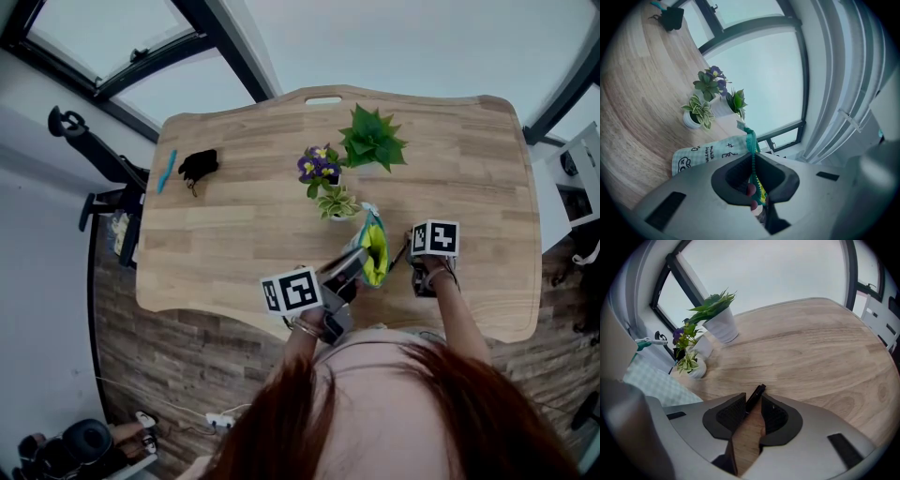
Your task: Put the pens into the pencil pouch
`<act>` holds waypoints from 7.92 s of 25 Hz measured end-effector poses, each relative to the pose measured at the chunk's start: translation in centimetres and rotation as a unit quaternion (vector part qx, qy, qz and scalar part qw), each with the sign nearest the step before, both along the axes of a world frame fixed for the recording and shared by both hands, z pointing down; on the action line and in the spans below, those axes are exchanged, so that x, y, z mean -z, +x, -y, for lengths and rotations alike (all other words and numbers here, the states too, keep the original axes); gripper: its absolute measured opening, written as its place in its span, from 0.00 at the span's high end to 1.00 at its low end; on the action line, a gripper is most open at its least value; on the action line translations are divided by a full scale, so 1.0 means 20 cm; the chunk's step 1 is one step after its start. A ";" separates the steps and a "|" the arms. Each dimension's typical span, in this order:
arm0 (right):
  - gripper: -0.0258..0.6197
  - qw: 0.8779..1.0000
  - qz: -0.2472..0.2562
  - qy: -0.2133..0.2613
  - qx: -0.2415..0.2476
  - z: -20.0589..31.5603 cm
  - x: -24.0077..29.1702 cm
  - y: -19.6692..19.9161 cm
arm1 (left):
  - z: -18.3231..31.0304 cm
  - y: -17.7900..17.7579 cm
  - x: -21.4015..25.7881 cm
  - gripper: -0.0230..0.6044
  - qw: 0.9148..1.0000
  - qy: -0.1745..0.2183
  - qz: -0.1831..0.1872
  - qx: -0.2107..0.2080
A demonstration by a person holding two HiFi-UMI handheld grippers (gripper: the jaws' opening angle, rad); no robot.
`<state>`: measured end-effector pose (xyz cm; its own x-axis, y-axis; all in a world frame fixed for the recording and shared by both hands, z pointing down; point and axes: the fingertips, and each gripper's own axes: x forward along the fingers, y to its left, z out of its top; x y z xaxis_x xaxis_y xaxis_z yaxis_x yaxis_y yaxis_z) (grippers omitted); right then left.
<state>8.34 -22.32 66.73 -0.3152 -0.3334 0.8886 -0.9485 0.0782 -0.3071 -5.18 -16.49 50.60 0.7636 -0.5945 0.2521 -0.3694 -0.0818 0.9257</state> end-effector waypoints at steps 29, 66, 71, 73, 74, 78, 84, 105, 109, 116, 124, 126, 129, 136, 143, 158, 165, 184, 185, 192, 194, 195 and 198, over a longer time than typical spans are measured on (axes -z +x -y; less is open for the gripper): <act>0.90 0.992 0.100 0.077 -0.022 0.04 0.26 -0.01 | -0.01 -0.03 0.01 0.94 1.000 0.007 0.017 0.024; 0.90 0.913 0.297 0.275 -0.051 0.13 1.04 -0.04 | 0.02 -0.03 0.03 0.94 0.999 0.015 0.018 0.046; 0.90 0.896 0.324 0.300 -0.049 0.12 1.17 -0.06 | 0.01 -0.03 0.03 0.94 0.999 0.014 0.016 0.048; 0.90 0.888 0.334 0.312 -0.049 0.11 1.21 -0.06 | 0.01 -0.04 0.03 0.94 0.999 0.013 0.017 0.048; 0.90 0.884 0.340 0.318 -0.049 0.11 1.24 -0.07 | 0.01 -0.04 0.03 0.94 0.999 0.013 0.017 0.049; 0.90 0.862 0.364 0.351 -0.037 0.10 1.35 -0.09 | 0.01 -0.05 0.01 0.94 0.998 0.010 0.018 0.052; 0.90 0.841 0.380 0.384 -0.025 0.06 1.45 -0.12 | 0.00 -0.03 0.02 0.94 0.999 0.011 0.017 0.051; 0.90 0.825 0.352 0.433 0.091 -0.05 1.35 -0.40 | 0.01 -0.03 0.01 0.94 0.998 0.009 0.007 0.059; 0.90 0.834 0.329 0.429 0.108 -0.06 1.27 -0.44 | 0.02 -0.03 0.01 0.94 0.998 0.008 0.007 0.063; 0.90 0.849 0.282 0.416 0.164 -0.11 1.17 -0.49 | 0.02 -0.04 0.01 0.94 0.998 0.010 0.006 0.066; 0.90 0.861 0.229 0.395 0.223 -0.17 1.08 -0.52 | 0.02 -0.05 0.01 0.94 0.997 0.011 0.006 0.070; 0.90 0.863 0.217 0.390 0.237 -0.18 1.05 -0.53 | 0.02 -0.05 0.01 0.94 0.997 0.012 0.007 0.071; 0.90 0.866 0.197 0.380 0.260 -0.20 1.01 -0.54 | 0.03 -0.05 0.01 0.94 0.997 0.012 0.008 0.073; 0.90 0.868 0.161 0.362 0.301 -0.24 0.95 -0.56 | 0.02 -0.06 0.00 0.94 0.997 0.009 0.013 0.077; 0.90 0.868 0.151 0.353 0.315 -0.25 0.94 -0.56 | 0.02 -0.05 0.00 0.94 0.997 0.012 0.012 0.074; 0.90 0.864 0.161 0.418 0.229 -0.17 1.17 -0.42 | -0.01 -0.05 0.01 0.94 0.997 0.024 0.044 0.063; 0.90 0.867 0.143 0.430 0.206 -0.18 1.20 -0.34 | -0.02 -0.07 0.00 0.94 0.991 0.055 0.114 0.047; 0.90 0.873 0.119 0.436 0.183 -0.30 1.21 -0.28 | -0.06 -0.13 0.03 0.84 0.957 0.129 0.257 0.041; 0.90 0.873 0.119 0.436 0.183 -0.31 1.21 -0.28 | -0.07 -0.14 0.04 0.83 0.955 0.132 0.263 0.043; 0.90 0.874 0.117 0.437 0.177 -0.36 1.22 -0.30 | -0.10 -0.21 0.08 0.83 0.944 0.155 0.285 0.059; 0.90 0.875 0.115 0.438 0.172 -0.37 1.22 -0.30 | -0.11 -0.22 0.10 0.83 0.941 0.163 0.291 0.062; 0.90 0.875 0.113 0.439 0.169 -0.38 1.22 -0.30 | -0.12 -0.23 0.11 0.83 0.939 0.169 0.294 0.063; 0.92 0.876 0.104 0.443 0.160 -0.40 1.23 -0.29 | -0.14 -0.23 0.16 0.86 0.928 0.198 0.309 0.064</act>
